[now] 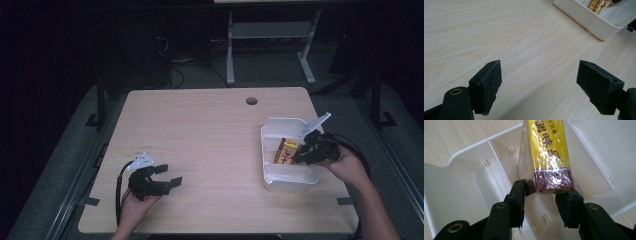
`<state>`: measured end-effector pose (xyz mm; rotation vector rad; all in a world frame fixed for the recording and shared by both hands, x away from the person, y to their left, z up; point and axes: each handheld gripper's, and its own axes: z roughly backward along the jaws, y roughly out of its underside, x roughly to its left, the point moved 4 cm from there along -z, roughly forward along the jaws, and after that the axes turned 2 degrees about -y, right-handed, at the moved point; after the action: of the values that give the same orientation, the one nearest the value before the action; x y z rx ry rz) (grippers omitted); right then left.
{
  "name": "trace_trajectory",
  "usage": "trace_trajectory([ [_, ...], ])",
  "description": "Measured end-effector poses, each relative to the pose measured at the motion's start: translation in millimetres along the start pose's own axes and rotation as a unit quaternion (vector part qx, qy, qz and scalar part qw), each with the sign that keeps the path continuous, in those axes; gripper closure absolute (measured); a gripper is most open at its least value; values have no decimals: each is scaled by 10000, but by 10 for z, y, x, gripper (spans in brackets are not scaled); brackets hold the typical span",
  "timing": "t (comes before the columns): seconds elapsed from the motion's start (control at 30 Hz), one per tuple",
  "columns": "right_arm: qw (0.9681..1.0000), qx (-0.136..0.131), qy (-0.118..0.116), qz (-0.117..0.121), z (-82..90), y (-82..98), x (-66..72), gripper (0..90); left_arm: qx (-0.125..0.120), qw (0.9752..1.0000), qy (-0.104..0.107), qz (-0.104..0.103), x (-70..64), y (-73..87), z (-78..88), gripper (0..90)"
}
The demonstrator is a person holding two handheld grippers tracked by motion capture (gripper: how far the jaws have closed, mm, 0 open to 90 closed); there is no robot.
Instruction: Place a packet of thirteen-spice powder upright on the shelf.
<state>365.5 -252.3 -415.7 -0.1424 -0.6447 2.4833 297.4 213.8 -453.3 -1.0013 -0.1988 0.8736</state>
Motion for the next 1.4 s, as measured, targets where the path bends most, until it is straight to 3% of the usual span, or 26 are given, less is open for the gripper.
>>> trace_trajectory([
  [0.3, 9994, 14, 266, 226, 32, -29, 15, 598, 2, 10000, 10, -7, 1, -3, -4, 200],
  [0.5, 9988, 6, 437, 234, 55, -38, 5, 588, 11, 10000, 15, 0, -3, -2, -11, 200],
  [0.77, 9991, -181, 385, 66, 114, -42, -15, 556, 26, 10000, 19, -9, -8, -1, -14, 200],
  [1.07, 9974, -662, 195, -187, 232, -68, -8, 488, 42, 10000, 24, -28, -13, 0, -21, 200],
  [1.4, 9947, -1003, 64, -204, 295, -132, 39, 439, 47, 10000, 20, -50, -6, -3, -11, 199],
])
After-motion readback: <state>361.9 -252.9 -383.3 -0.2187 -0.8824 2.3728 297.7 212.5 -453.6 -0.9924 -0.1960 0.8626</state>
